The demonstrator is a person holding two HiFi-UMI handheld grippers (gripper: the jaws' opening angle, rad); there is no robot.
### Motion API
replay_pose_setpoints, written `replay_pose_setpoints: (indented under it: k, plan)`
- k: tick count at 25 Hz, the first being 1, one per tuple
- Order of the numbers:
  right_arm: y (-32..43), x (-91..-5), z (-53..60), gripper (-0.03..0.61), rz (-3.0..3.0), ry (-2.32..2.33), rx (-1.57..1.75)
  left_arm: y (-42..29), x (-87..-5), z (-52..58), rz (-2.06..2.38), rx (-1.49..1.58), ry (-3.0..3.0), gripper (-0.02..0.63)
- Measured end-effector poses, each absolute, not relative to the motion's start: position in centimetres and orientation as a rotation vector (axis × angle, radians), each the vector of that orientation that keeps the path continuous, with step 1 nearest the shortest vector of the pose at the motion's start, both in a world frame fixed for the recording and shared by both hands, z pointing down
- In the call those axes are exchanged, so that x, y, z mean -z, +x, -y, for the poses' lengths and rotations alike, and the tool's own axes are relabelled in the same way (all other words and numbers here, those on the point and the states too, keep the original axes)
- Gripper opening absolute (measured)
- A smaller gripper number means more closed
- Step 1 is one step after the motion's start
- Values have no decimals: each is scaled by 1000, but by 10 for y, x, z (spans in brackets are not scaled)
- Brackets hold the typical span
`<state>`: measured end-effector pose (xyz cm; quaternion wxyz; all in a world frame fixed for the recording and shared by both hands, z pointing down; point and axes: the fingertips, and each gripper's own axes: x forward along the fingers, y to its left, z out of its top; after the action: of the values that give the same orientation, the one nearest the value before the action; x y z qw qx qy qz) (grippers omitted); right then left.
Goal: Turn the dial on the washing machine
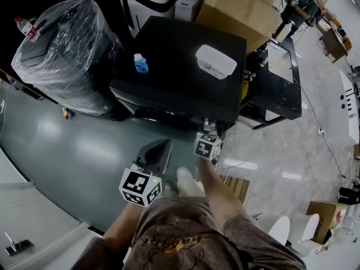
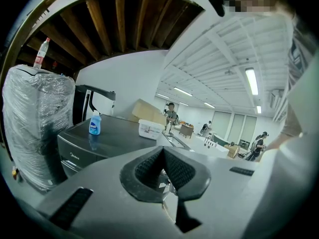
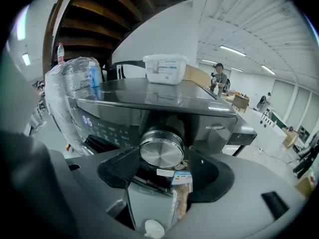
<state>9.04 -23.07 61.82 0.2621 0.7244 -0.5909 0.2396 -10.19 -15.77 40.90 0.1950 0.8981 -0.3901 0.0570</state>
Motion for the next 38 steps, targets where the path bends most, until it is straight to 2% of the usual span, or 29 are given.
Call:
replay_pose_setpoints:
  k: [12, 38]
  plan:
    - [89, -621, 233, 273, 1626, 1998, -796, -103, -411, 156, 1083, -169, 2518, -2]
    - [94, -620, 232, 270, 2178, 2001, -1858, -80, -420, 151, 1035, -217, 2527, -3]
